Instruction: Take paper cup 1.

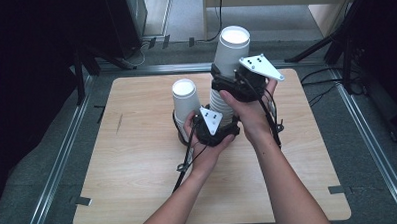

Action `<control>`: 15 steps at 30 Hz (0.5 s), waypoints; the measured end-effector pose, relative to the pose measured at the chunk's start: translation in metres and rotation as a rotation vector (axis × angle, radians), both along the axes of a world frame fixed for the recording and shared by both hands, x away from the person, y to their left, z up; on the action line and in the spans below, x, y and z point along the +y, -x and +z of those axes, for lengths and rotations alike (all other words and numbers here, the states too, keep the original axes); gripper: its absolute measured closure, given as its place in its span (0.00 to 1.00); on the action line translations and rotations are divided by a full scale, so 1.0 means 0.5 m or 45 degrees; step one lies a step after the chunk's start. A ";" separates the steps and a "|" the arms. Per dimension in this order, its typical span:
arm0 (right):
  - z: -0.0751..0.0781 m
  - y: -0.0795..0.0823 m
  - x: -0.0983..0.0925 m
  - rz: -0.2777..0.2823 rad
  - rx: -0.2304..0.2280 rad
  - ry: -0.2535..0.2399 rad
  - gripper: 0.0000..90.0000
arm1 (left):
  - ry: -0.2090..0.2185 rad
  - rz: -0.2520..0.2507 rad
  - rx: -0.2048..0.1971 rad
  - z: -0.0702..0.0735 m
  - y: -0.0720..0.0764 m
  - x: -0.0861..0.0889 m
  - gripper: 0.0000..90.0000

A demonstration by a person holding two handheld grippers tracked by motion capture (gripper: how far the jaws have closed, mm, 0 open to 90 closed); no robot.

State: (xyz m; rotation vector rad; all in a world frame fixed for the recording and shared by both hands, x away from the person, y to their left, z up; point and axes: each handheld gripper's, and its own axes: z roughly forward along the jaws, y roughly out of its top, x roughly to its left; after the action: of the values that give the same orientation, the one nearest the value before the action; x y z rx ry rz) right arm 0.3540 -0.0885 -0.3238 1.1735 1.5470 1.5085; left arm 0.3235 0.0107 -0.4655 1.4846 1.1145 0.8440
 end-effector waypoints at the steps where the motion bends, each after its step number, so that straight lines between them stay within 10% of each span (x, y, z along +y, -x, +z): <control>1: 0.000 0.000 0.000 0.000 -0.002 0.000 0.11 | 0.000 0.000 0.000 0.000 0.000 0.000 0.13; 15: 0.036 0.005 0.001 -0.008 -0.064 -0.006 0.13 | -0.002 -0.004 0.005 0.001 0.001 0.001 0.13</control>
State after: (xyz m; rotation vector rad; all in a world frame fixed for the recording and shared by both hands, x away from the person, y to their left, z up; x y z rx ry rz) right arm 0.3515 -0.0880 -0.3058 1.1334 1.5055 1.5267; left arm 0.3228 0.0111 -0.4650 1.4891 1.1144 0.8403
